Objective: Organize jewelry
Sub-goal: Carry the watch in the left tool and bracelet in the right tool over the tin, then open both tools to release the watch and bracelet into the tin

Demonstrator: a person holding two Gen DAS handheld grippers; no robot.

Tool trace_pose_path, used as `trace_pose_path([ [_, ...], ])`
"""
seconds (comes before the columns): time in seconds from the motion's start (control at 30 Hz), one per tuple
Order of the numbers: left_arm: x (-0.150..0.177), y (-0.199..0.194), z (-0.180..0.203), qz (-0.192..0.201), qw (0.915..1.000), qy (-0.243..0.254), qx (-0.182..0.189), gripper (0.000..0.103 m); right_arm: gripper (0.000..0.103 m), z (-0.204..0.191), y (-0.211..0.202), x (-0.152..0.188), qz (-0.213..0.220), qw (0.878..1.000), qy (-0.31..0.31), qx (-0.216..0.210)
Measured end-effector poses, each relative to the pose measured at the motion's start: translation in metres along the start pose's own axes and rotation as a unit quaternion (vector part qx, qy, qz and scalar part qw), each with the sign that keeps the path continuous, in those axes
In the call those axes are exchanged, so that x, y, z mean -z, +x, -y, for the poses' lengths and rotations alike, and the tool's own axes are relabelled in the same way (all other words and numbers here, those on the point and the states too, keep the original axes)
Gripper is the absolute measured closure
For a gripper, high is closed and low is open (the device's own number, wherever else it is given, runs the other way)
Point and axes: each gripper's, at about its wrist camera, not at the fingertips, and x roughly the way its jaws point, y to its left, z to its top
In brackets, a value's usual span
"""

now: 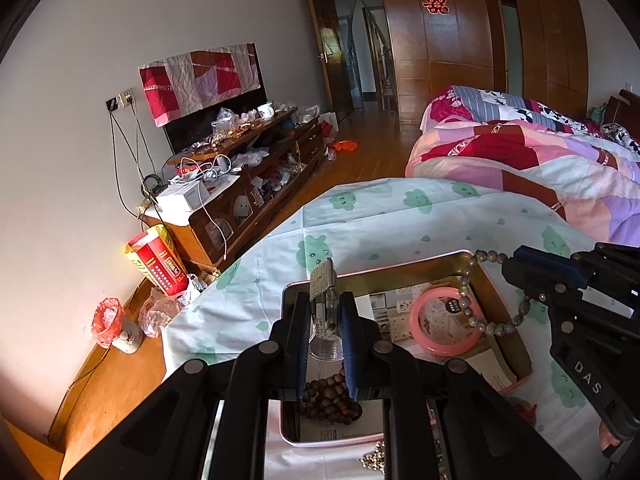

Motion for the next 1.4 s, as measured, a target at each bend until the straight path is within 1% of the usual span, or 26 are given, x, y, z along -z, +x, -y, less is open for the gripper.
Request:
trace_pose_path([
  [0.33, 0.004, 0.017, 0.004, -0.016, 0.9999, 0.002, 0.000, 0.089, 0.091, -0.003, 0.014, 0.007, -0.019, 1.000, -0.005, 0.003],
  [0.83, 0.015, 0.029, 0.002, -0.030, 0.9995, 0.008, -0.005, 0.087, 0.091, -0.004, 0.023, 0.018, -0.038, 0.999, 0.003, 0.001],
  [0.9, 0.016, 0.028, 0.003, -0.024, 0.9996, 0.014, -0.008, 0.082, 0.091, -0.003, 0.023, 0.019, -0.038, 0.999, 0.007, 0.002],
  [0.93, 0.015, 0.026, 0.004, -0.020, 0.9996, 0.017, -0.013, 0.068, 0.091, -0.003, 0.023, 0.019, -0.039, 0.999, 0.010, 0.000],
  [0.97, 0.015, 0.025, 0.004, -0.018, 0.9995, 0.019, -0.021, 0.044, 0.091, -0.003, 0.024, 0.020, -0.041, 0.999, 0.012, -0.002],
  [1.03, 0.014, 0.019, 0.003, -0.001, 0.9990, 0.016, -0.041, 0.021, 0.091, -0.002, 0.026, 0.021, -0.044, 0.999, 0.013, 0.001],
  [1.07, 0.014, 0.016, 0.003, 0.009, 0.9989, 0.016, -0.043, 0.021, 0.090, -0.001, 0.025, 0.022, -0.044, 0.999, 0.015, 0.000],
  [1.13, 0.013, 0.015, 0.002, 0.007, 0.9990, 0.018, -0.041, 0.021, 0.079, 0.000, 0.025, 0.023, -0.045, 0.999, 0.018, 0.001],
  [1.17, 0.014, 0.015, 0.001, 0.004, 0.9987, 0.017, -0.047, 0.021, 0.065, 0.000, 0.024, 0.024, -0.044, 0.999, 0.019, 0.002],
  [1.2, 0.014, 0.015, 0.001, 0.003, 0.9987, 0.016, -0.049, 0.021, 0.054, 0.000, 0.022, 0.025, -0.041, 0.999, 0.021, 0.005],
  [1.4, 0.027, 0.013, -0.009, -0.012, 0.9984, -0.003, -0.055, 0.021, 0.053, 0.004, 0.013, 0.032, -0.041, 0.999, 0.028, 0.009],
])
